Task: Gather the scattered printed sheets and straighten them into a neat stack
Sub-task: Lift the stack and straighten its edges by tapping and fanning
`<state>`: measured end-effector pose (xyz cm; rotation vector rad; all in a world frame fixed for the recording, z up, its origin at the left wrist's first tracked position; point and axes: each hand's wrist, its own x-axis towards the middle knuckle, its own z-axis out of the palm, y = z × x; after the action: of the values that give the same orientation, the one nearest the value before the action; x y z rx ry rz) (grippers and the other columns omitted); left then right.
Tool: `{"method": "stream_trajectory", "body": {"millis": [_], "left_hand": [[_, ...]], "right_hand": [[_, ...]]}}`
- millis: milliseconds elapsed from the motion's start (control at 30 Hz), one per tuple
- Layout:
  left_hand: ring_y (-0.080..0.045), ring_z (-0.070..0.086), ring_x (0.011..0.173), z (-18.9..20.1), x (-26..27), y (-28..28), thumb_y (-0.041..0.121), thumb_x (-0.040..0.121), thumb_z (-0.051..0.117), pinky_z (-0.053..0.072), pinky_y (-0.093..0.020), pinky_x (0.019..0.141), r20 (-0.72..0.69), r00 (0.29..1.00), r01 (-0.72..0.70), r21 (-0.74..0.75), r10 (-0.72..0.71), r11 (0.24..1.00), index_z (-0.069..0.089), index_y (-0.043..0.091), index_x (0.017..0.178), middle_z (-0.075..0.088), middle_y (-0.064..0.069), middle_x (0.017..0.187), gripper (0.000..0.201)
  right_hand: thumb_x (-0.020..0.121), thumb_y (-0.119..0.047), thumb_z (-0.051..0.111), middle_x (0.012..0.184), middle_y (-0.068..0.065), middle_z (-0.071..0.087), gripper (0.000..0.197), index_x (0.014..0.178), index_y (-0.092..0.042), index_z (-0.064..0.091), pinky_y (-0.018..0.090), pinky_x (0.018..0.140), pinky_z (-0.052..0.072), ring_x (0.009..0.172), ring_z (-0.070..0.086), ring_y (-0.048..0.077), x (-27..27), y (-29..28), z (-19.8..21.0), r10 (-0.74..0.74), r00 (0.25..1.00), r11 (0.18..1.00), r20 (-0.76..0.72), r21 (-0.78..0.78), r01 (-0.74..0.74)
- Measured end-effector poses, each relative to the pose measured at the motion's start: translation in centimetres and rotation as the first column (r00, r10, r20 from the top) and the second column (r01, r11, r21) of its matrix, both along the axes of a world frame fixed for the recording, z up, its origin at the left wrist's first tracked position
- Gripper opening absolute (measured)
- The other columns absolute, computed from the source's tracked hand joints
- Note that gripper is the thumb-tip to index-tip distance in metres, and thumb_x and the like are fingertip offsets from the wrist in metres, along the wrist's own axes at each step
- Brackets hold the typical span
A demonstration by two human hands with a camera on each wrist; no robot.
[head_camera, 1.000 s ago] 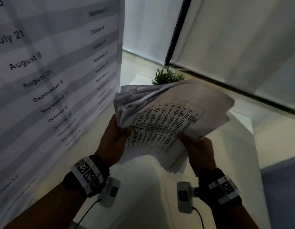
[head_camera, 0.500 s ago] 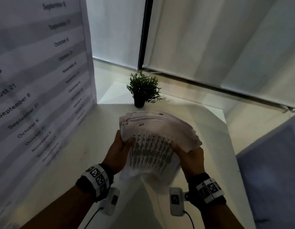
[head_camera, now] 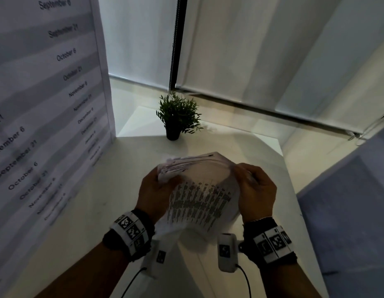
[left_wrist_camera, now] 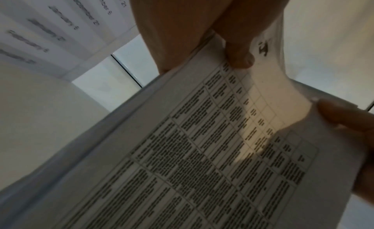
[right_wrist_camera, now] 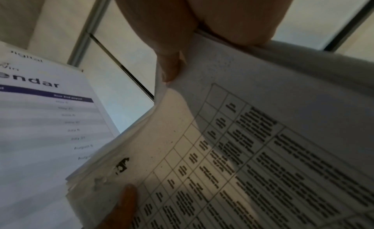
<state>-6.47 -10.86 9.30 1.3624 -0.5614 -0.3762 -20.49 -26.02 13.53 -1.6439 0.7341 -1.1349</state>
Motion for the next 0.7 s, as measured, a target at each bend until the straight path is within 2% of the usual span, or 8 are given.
{"method": "stream_trajectory", "body": {"millis": [100,200,267,300,433,500,633,700], "left_hand": [[-0.007,0.069,0.095,0.4,-0.5,-0.9,0.015,0.083,0.071,0.057,-0.022,0.077,0.049,0.998,0.035,-0.050,-0.033,0.998,0.068,0.039,0.100,0.073,0.014,0.101,0.029],[-0.010,0.066,0.090,0.2,-1.1,-1.7,0.031,0.083,0.069,0.057,-0.026,0.075,0.200,0.975,0.083,0.064,-0.094,0.995,0.065,0.038,0.099,0.069,0.000,0.096,0.018],[-0.005,0.063,0.086,-0.5,-1.5,-2.2,0.035,0.088,0.063,0.054,-0.023,0.070,0.314,0.938,0.080,0.208,-0.144,0.975,0.064,0.031,0.100,0.063,0.004,0.091,0.013],[-0.003,0.062,0.085,-0.8,-1.8,-2.6,0.040,0.087,0.062,0.052,-0.019,0.067,0.350,0.925,0.059,0.249,-0.147,0.967,0.064,0.026,0.100,0.061,0.009,0.090,0.019],[-0.005,0.065,0.087,-1.1,-2.1,-3.1,0.051,0.077,0.064,0.053,-0.018,0.070,0.282,0.957,0.012,0.178,-0.062,0.984,0.065,0.019,0.105,0.067,0.012,0.095,0.042],[-0.010,0.068,0.089,-0.8,-2.5,-3.4,0.051,0.075,0.067,0.056,-0.024,0.072,0.224,0.973,0.032,0.127,-0.060,0.991,0.065,0.020,0.106,0.069,0.008,0.100,0.044],[-0.007,0.067,0.089,0.3,-3.3,-3.8,0.047,0.077,0.067,0.053,-0.017,0.072,0.225,0.974,0.001,0.062,-0.015,0.998,0.064,0.017,0.104,0.070,0.009,0.100,0.041],[-0.007,0.065,0.086,0.8,-3.6,-3.8,0.054,0.079,0.062,0.051,-0.016,0.071,0.228,0.973,-0.029,0.010,0.026,1.000,0.063,0.014,0.103,0.069,0.006,0.097,0.046]], "right_hand": [[0.080,-0.006,0.074,0.077,-0.014,0.073,0.011,0.084,-0.016,0.074,0.012,0.074,0.050,0.078,0.065,0.000,-1.5,-1.0,0.9,-0.061,0.995,0.998,0.073,-0.005,0.061],[0.082,-0.012,0.074,0.085,-0.007,0.071,0.009,0.090,-0.014,0.072,0.013,0.072,0.049,0.081,0.063,0.000,-3.1,-2.1,1.4,-0.076,0.995,0.996,0.062,-0.034,0.078],[0.084,-0.013,0.072,0.084,-0.007,0.071,0.006,0.088,-0.017,0.072,0.008,0.069,0.048,0.078,0.063,-0.003,-3.7,-2.7,0.8,-0.061,0.998,0.998,0.026,-0.013,0.061],[0.084,-0.011,0.071,0.079,-0.010,0.072,0.008,0.084,-0.019,0.072,0.006,0.069,0.046,0.075,0.063,-0.004,-3.8,-2.9,0.4,-0.070,0.997,0.997,0.012,-0.018,0.071],[0.088,-0.009,0.067,0.074,-0.012,0.069,0.009,0.083,-0.014,0.072,0.001,0.068,0.042,0.073,0.062,-0.008,-3.8,-3.7,-0.3,-0.106,0.993,0.993,-0.054,-0.064,0.103],[0.088,-0.008,0.065,0.076,-0.009,0.068,0.008,0.084,-0.013,0.070,0.002,0.067,0.043,0.073,0.062,-0.007,-3.8,-4.4,-0.5,-0.143,0.989,0.988,-0.049,-0.060,0.140],[0.090,-0.009,0.063,0.088,-0.008,0.067,0.010,0.099,-0.014,0.065,0.005,0.071,0.046,0.079,0.062,-0.007,-3.3,-4.6,-0.6,-0.081,0.996,0.997,-0.022,0.006,0.081],[0.092,-0.010,0.059,0.090,-0.011,0.067,0.013,0.100,-0.019,0.064,0.004,0.071,0.045,0.081,0.061,-0.009,-3.2,-4.6,-0.6,-0.069,0.996,0.998,-0.052,0.007,0.070]]}}
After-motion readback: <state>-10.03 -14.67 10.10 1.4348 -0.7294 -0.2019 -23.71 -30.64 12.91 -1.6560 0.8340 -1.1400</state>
